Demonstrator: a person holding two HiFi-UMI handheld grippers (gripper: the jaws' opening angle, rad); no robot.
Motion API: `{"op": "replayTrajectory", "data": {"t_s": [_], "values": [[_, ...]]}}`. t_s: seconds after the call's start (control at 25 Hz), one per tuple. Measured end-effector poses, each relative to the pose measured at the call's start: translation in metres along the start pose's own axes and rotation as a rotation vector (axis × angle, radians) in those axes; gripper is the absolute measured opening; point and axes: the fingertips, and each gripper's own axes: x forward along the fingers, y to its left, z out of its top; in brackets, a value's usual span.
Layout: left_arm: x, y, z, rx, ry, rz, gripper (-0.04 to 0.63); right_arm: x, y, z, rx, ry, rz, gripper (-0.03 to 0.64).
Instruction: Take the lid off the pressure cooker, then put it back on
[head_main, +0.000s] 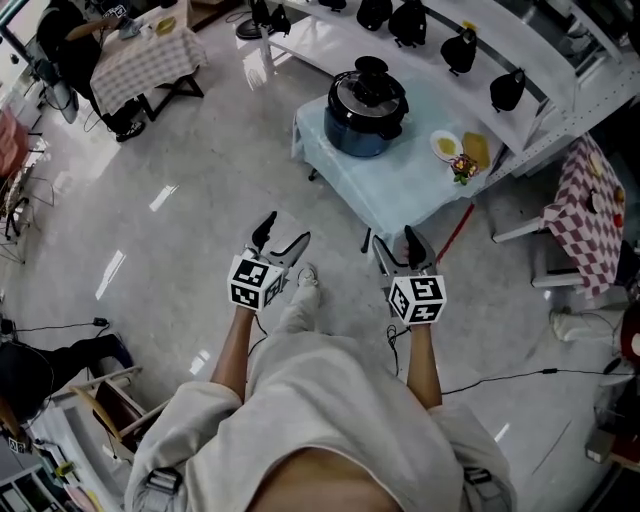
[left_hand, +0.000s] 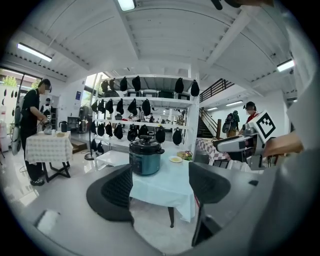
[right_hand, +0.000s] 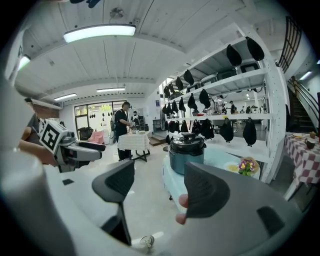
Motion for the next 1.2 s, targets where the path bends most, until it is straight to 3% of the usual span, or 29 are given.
{"op": "replayTrajectory", "data": {"t_s": [0.52, 0.96, 1.2], "values": [[0.114, 0.133, 0.074, 0.015, -0.059, -0.068, 0.333, 0.156, -0.027, 0.084, -0.044, -0.002, -0.047, 0.293], [0.187, 0.182, 0.084, -0.01, -0.015, -0.102, 0.333, 0.23, -0.068, 0.108, -0.045, 0.029, -0.066, 0.293], [0.244, 0.22, 0.111, 0.004, -0.01, -0.091, 0.333, 0.285, -0.103, 0.14, -0.057, 0.01, -0.049, 0.293]]}}
